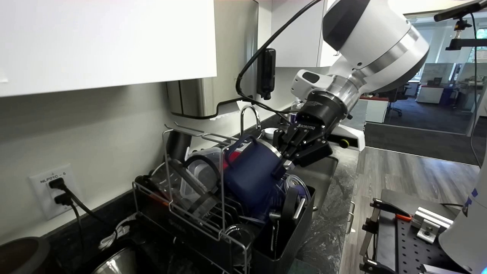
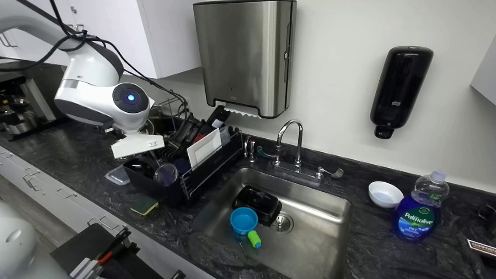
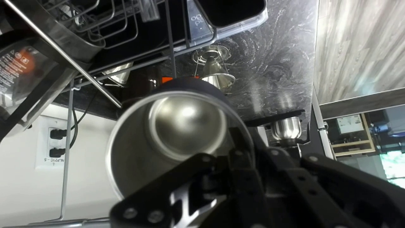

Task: Remove the dark blue thermos from the dish rack and place it inside the sink

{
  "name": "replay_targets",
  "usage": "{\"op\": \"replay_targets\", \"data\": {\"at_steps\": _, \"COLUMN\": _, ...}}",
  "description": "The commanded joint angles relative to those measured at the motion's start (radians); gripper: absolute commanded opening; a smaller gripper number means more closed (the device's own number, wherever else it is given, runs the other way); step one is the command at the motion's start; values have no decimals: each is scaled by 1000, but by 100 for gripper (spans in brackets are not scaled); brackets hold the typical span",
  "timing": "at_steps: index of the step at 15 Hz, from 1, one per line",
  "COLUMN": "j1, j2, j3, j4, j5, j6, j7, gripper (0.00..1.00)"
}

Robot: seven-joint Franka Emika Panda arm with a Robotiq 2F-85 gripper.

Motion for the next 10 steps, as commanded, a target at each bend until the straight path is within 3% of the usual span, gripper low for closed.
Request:
{"op": "replay_targets", "data": {"at_steps": 1, "j1": -2, "j2": 1, "j3": 13, "j4": 0, "j5": 25, "j6": 7, "j7": -17, "gripper": 2}}
{"op": "replay_targets", "data": {"at_steps": 10, "j1": 6, "j2": -64, "j3": -2, "j4": 1, "j5": -65, "j6": -113, "j7": 116, "gripper": 2}}
